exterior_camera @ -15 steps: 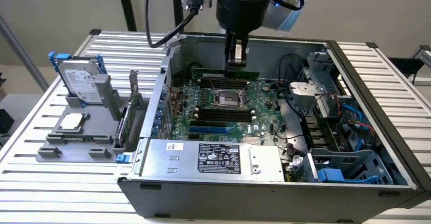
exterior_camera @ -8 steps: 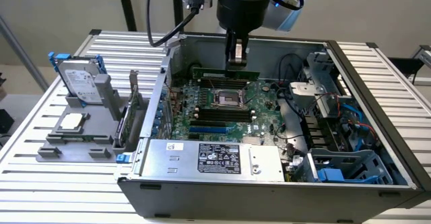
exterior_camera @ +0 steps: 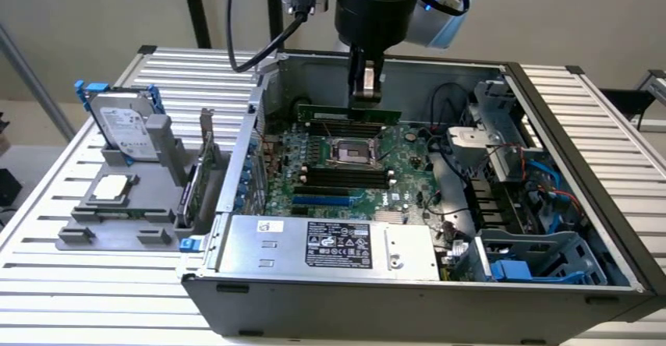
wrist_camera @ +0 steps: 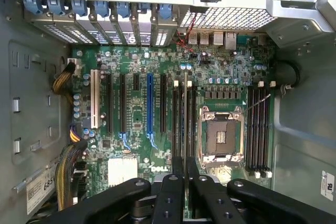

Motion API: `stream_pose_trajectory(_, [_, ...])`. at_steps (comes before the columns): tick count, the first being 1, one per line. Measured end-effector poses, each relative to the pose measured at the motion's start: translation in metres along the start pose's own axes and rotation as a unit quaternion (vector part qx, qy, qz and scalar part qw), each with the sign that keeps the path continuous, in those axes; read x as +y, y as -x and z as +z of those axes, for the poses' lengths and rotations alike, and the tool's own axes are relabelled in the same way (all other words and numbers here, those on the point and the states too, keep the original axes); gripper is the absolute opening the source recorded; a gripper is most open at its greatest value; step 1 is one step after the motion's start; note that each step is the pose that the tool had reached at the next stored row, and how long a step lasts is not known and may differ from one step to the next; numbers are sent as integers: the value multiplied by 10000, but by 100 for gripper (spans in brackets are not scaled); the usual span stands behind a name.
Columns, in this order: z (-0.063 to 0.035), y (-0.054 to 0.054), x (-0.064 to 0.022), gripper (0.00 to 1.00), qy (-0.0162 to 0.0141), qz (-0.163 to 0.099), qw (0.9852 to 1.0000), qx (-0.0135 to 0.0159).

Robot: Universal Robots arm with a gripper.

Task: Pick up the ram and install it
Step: 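Insert the ram into the slot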

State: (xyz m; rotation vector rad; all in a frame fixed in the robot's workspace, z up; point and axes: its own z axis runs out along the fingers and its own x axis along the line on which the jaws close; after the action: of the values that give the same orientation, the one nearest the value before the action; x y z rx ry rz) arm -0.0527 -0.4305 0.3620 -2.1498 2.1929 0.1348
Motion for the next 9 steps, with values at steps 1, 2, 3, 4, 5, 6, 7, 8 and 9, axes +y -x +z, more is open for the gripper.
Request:
stream_pose_trajectory(1, [0,0,0,13,0,0,10000,0])
stream_pose_trajectory(2, [0,0,0,13,0,0,10000,0])
stream_pose_trajectory(3, [0,0,0,13,0,0,10000,0])
stream_pose_trajectory(4, [0,0,0,13,0,0,10000,0])
stream_pose_trajectory(5, [3,1,0,13,0,0,10000,1])
stream_pose_trajectory(6, [13,12,0,13,0,0,10000,6])
stream_pose_trajectory(7, [31,25,1,13,-1,0,10000,8])
stream_pose_trajectory(8, [52,42,2,13,-3,0,10000,6])
stream_pose_trajectory(9, [73,65,2,13,-2,0,10000,7])
